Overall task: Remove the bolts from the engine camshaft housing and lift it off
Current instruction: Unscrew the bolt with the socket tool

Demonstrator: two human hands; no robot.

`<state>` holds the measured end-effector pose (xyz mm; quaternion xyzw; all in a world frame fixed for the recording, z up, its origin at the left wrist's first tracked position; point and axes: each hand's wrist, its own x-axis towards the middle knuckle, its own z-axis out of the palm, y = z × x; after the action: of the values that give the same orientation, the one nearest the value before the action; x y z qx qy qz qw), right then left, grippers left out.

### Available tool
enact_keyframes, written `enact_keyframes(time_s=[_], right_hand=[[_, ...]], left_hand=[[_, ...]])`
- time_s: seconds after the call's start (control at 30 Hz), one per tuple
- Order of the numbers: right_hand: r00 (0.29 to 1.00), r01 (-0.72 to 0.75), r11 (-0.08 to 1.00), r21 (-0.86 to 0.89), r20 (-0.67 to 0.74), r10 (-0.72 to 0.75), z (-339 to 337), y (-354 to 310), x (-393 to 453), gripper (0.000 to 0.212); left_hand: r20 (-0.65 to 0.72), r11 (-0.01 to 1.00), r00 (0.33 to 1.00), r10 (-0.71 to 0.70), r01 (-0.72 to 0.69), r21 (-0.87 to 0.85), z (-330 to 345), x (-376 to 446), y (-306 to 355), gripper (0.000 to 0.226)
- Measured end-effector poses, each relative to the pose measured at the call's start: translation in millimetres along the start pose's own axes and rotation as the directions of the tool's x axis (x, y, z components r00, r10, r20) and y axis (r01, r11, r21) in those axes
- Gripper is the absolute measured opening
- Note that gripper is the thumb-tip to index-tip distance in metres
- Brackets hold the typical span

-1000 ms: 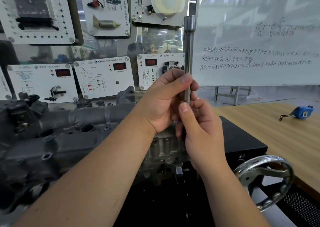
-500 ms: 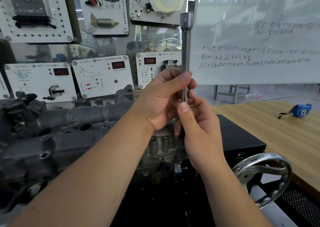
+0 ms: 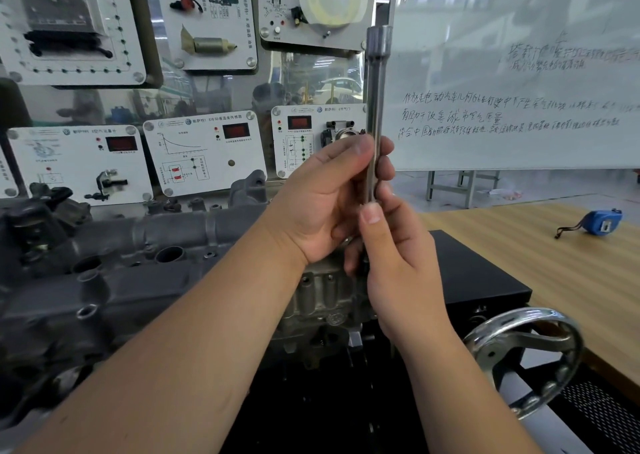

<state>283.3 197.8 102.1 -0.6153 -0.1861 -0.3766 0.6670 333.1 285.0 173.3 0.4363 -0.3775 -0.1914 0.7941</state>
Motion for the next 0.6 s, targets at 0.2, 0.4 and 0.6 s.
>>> enact_keyframes(time_s=[0.2, 0.4, 0.6], right_hand=[[0.996, 0.046, 0.998, -0.051, -0.076, -0.049, 0.6, 1.4, -1.7, 0.021], [1.000, 0.014, 0.999, 0.033, -0.011, -0.013, -1.2, 2.5, 0.7, 0.031], [0.999, 0.011, 0.996, 0.083, -0.038, -0.008, 0.5, 2.0, -0.7, 0.014]], left_hand=[[0.001, 0.998, 0.998, 0.063, -0.063, 0.025, -2.8, 0.3, -1.1, 0.021], [0.127, 0.997, 0.991, -0.046, 0.054, -0.054, -4.3, -1.2, 1.3, 0.036], [0.071, 0.999, 0.997, 0.039, -0.038, -0.008, -6.1, 0.6, -1.0, 0.012]])
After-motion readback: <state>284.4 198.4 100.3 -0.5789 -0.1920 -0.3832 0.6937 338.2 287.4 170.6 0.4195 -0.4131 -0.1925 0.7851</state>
